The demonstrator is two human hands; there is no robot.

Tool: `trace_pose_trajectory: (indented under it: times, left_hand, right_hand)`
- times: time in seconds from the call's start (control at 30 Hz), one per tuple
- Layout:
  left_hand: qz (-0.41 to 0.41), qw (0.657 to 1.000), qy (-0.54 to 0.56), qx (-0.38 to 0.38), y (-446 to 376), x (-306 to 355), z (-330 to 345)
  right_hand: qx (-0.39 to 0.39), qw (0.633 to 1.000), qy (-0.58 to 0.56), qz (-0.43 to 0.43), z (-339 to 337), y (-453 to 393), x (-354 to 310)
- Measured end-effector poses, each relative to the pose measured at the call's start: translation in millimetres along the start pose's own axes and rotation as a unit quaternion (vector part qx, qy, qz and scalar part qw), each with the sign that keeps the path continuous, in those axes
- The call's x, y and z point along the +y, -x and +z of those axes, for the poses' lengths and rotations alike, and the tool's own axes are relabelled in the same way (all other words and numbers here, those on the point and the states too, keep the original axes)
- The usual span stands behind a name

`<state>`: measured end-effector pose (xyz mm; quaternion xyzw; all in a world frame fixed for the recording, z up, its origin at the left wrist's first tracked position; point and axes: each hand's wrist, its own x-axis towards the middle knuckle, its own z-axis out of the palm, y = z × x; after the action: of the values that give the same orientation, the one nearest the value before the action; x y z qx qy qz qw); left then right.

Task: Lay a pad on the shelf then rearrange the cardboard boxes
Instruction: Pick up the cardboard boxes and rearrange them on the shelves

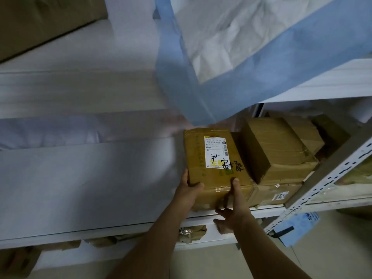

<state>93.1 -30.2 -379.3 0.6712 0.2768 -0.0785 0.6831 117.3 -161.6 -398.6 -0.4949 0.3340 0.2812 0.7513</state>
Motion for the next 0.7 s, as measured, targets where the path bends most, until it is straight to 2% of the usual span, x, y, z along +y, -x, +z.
trace_pose_trajectory:
  times: [0.17, 0.3, 0.53, 0.63, 0.7]
  left_hand:
    - [-0.026, 0.998, -0.020, 0.057, 36, 9, -17]
    - [0.011, 0.990, -0.018, 0.142, 76, 17, -52]
    - [0.100, 0.959, 0.003, 0.264, 170, 39, -145]
    - [0.174, 0.923, 0.056, 0.339, 215, 65, -190]
    - [0.234, 0.890, 0.067, 0.386, 240, 89, -220]
  right_hand:
    - [0.035, 0.999, -0.029, -0.027, 10, 43, 9]
    - [0.035, 0.999, -0.015, -0.034, 33, 85, 29]
    - [-0.128, 0.988, 0.071, -0.050, 120, 189, 69]
    - [-0.209, 0.969, 0.096, -0.094, 162, 246, 80]
    - [-0.228, 0.955, 0.106, -0.159, 188, 282, 77]
